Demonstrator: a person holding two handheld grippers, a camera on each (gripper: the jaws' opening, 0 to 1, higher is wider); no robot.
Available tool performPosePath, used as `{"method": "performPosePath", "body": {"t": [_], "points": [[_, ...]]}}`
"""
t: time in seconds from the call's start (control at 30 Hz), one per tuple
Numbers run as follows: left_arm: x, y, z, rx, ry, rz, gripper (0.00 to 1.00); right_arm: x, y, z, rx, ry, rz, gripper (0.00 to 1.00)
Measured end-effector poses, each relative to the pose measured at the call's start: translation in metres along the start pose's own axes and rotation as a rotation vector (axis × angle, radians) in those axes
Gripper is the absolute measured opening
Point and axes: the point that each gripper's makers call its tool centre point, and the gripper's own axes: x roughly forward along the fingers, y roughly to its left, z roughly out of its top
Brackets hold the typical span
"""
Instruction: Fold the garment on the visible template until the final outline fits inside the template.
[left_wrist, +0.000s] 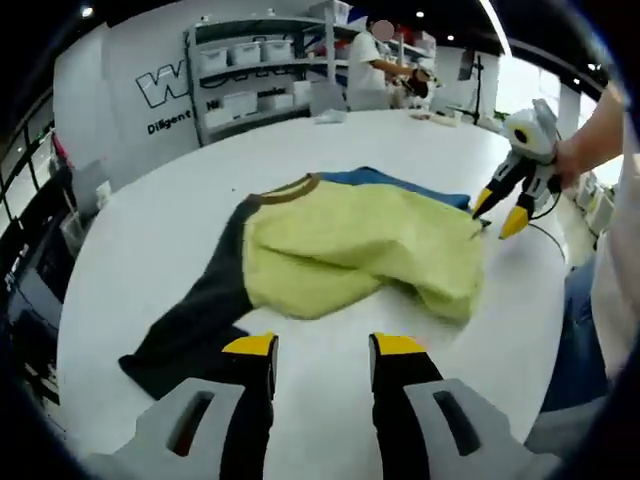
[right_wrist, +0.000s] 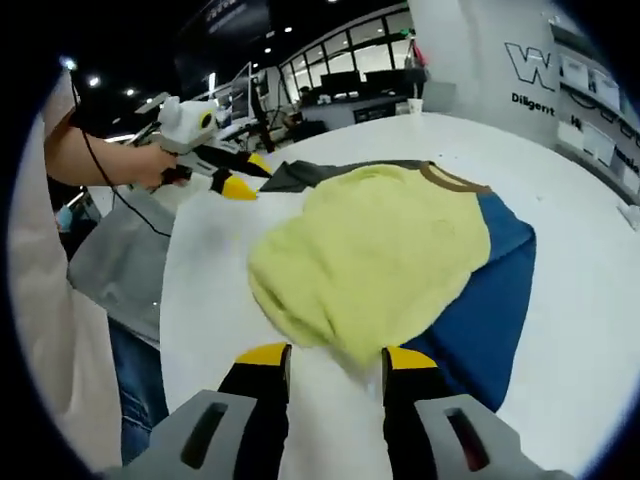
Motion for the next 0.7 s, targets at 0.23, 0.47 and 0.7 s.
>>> {"method": "performPosePath", "body": {"t": [0.23, 0.47, 0.7], "points": [[0.028, -0.054, 0.017, 0.023, -0.022, -0.117, 0.42, -0.011, -0.044, -0.019, 0.026, 0.028, -0.111, 0.27], [0.049, -0.077, 0.027, 0.043, -0.018, -0.161, 0.38, 0.001, -0.042, -0.031, -0.008, 0.074, -0.093, 0.27], [0.067, -0.076, 0.011, 0.043, 0.055, -0.146, 0.28, 0.003, -0.047, -0.03, -0.103, 0.082, -0.114, 0.21]]}}
